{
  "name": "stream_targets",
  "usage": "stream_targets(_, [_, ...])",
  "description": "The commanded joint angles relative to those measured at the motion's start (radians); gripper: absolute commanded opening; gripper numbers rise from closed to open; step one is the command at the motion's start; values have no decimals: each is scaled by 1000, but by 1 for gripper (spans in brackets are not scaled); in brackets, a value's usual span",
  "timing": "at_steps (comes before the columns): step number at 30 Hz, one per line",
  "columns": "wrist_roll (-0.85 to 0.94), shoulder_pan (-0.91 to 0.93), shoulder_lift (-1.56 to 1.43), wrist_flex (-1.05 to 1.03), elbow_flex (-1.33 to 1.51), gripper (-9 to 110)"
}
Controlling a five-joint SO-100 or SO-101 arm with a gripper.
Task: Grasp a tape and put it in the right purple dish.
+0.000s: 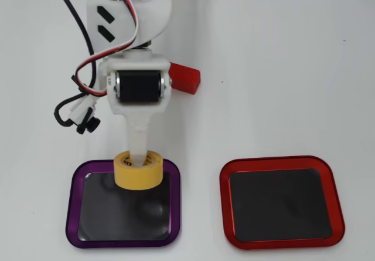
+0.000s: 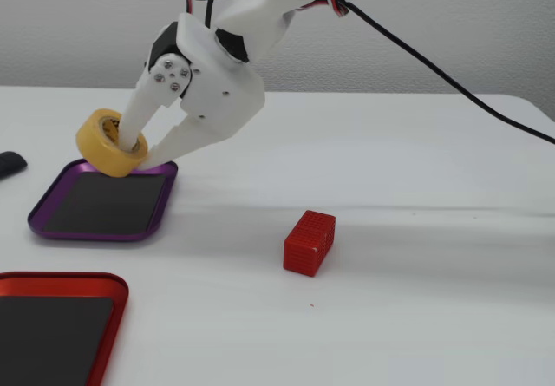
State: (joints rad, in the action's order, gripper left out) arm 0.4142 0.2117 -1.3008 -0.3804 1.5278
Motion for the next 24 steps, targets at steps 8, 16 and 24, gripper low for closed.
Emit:
stream_targets(8, [-2, 51, -21, -229, -140, 8])
stream_targets(16, [-11, 51, -67, -583, -357, 14])
stream_targets(24, [-308, 38, -396, -928, -525, 19])
